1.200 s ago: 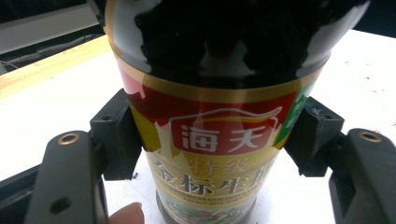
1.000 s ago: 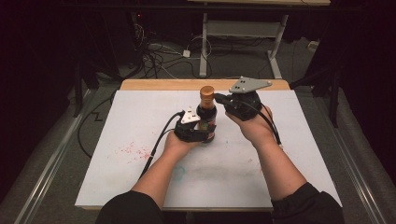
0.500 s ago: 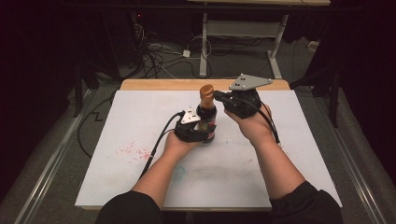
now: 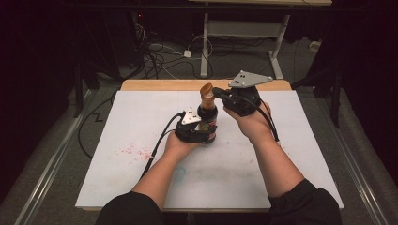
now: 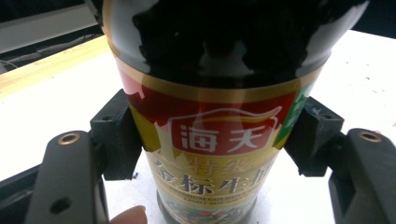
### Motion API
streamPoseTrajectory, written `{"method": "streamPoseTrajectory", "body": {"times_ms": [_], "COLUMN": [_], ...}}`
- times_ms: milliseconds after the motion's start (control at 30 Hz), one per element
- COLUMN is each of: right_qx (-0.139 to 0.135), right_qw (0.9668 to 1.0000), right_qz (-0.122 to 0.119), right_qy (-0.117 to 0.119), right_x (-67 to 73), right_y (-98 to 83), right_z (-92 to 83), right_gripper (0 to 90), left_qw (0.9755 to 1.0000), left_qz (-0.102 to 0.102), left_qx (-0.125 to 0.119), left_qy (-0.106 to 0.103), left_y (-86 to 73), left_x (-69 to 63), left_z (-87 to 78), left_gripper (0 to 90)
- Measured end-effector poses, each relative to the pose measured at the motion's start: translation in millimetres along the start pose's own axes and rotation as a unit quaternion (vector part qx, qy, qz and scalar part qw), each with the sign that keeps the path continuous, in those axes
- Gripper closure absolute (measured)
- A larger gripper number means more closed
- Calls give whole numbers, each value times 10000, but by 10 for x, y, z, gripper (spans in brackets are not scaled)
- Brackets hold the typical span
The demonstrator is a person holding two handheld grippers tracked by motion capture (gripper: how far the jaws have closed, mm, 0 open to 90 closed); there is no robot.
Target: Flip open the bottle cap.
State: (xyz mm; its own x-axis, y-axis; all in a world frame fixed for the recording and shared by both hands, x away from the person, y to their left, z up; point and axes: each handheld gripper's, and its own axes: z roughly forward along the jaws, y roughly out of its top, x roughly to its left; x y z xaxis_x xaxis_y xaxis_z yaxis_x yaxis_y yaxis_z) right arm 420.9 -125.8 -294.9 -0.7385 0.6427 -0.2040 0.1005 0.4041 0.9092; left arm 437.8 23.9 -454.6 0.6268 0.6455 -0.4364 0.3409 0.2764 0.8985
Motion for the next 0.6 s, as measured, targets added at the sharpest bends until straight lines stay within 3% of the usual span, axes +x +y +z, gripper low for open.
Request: {"method": "streamPoseTrajectory", "body": {"times_ms": [267, 600], "right_qx": [-52, -148], "right_qw": [9999, 9995], "right_qz": [-84, -227], "right_qy": [-24, 154], "right_x": [0, 135], "right_y": [89, 299], "right_z": [22, 164], "right_gripper": [900, 900], "left_qw": [10000, 10000], "left_qz": [15, -7], "left_qx": [-12, -10], "left_qy": [0, -11], "left_y": [-7, -3], "left_x": [-7, -4], "left_z": [1, -2], "left_gripper": [289, 287]}}
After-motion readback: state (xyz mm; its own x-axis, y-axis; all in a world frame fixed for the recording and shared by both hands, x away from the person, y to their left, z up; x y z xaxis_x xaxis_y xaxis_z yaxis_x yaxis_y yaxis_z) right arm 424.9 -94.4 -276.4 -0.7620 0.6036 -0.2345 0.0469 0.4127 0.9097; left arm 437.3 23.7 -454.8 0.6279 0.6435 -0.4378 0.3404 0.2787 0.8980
